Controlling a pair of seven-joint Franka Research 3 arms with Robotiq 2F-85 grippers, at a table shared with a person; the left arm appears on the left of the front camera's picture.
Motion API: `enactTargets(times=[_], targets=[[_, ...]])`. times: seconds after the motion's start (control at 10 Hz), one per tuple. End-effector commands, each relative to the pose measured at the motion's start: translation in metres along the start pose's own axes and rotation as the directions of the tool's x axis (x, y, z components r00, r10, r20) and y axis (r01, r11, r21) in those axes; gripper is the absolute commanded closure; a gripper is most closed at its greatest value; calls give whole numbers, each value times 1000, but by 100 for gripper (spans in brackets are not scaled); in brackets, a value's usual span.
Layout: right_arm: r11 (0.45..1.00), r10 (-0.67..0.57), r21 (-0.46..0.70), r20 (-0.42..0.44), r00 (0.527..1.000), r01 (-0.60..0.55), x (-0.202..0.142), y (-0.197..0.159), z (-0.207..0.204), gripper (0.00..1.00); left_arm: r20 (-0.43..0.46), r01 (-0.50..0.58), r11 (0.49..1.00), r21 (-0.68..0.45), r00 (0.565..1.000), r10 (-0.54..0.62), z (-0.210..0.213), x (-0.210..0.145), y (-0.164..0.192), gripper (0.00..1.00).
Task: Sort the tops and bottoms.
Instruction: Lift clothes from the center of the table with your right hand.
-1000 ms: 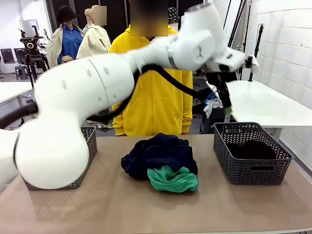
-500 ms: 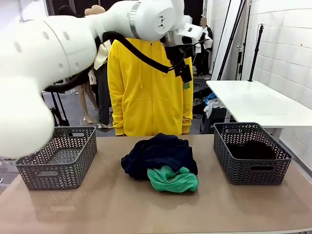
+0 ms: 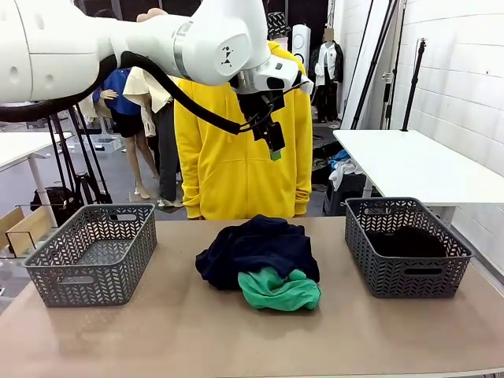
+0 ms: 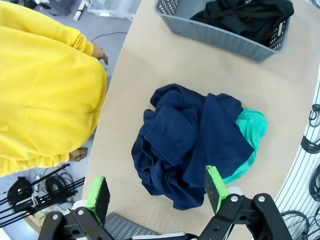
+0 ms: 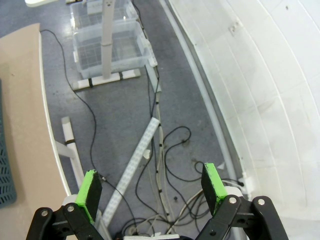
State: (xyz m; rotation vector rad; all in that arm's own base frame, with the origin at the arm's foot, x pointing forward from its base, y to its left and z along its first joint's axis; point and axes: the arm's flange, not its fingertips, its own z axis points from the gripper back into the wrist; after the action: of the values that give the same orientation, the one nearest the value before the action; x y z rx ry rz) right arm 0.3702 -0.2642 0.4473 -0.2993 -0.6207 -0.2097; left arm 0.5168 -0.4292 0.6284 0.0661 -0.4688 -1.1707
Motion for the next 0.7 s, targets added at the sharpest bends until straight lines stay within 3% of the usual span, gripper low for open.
enactTargets(times=[0.0, 0.3, 0.4, 0.6], targets=[[1000, 10, 1, -5, 1000, -10, 0, -1, 0, 0, 5, 24, 1000, -4, 1000, -24, 4, 24, 12, 0], [1000, 10, 1, -5, 1000, -10, 0, -1, 0, 0, 18, 5, 1000, -1, 1000, -5, -1, 12, 4, 0], [1000, 10, 1, -5, 1000, -10, 0, -1, 0, 0, -15, -88, 996, 23, 996, 88, 1, -20, 32, 0], [1000, 10, 1, -5, 1000, -10, 0, -1, 0, 0, -58, -333, 931, 153, 937, 345, 31, -117, 85, 0]])
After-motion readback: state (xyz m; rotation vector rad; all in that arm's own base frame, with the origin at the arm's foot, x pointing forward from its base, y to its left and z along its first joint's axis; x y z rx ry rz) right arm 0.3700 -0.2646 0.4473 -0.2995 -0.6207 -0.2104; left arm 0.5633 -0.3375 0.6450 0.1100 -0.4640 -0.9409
